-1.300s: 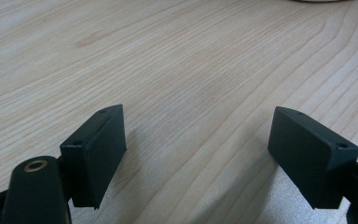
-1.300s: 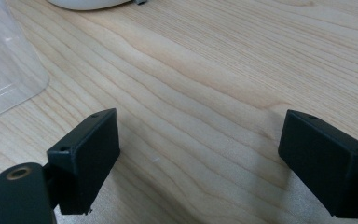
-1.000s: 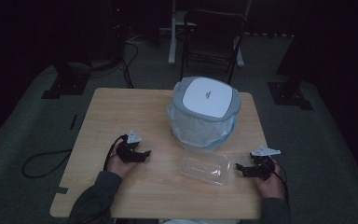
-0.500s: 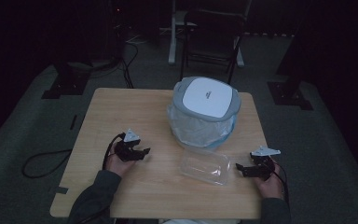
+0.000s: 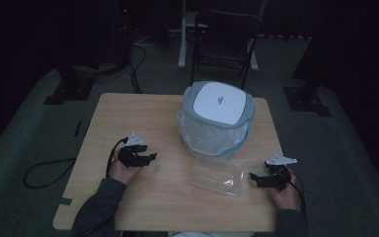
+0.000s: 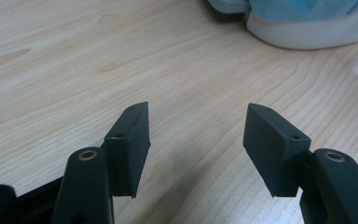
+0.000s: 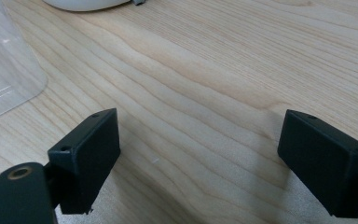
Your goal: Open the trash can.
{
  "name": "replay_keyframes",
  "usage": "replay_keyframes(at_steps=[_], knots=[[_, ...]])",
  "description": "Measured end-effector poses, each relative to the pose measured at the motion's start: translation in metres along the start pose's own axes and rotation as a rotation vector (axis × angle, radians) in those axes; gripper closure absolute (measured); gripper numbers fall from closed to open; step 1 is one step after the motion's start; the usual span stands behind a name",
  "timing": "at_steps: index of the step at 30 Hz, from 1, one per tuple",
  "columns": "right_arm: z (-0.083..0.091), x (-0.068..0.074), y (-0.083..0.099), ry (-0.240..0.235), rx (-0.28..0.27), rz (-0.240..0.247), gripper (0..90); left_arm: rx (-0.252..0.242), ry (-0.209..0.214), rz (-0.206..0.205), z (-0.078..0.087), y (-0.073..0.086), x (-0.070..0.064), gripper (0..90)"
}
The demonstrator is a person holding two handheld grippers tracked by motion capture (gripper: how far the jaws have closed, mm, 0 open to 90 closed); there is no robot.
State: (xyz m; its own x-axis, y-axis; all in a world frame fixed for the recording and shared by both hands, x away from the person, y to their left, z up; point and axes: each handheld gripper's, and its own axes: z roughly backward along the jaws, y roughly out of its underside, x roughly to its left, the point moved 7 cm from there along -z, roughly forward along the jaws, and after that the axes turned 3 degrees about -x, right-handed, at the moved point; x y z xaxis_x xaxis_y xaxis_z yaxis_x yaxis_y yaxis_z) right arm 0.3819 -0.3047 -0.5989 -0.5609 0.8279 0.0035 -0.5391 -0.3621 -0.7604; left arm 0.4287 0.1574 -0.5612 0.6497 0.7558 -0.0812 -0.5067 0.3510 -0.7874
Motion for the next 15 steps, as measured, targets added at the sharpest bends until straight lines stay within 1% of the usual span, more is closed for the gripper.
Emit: replay_keyframes(at_steps=[5,15], knots=[[0.0,0.0,0.0,0.0,0.0,0.001,12.1,0.003,-0.011,0.0,0.002,-0.008,0.004,43.7],[0.0,0.0,0.0,0.001,-0.001,0.0,12.1,-0.013,-0.003,-0.024,0.007,-0.029,0.004,44.6]])
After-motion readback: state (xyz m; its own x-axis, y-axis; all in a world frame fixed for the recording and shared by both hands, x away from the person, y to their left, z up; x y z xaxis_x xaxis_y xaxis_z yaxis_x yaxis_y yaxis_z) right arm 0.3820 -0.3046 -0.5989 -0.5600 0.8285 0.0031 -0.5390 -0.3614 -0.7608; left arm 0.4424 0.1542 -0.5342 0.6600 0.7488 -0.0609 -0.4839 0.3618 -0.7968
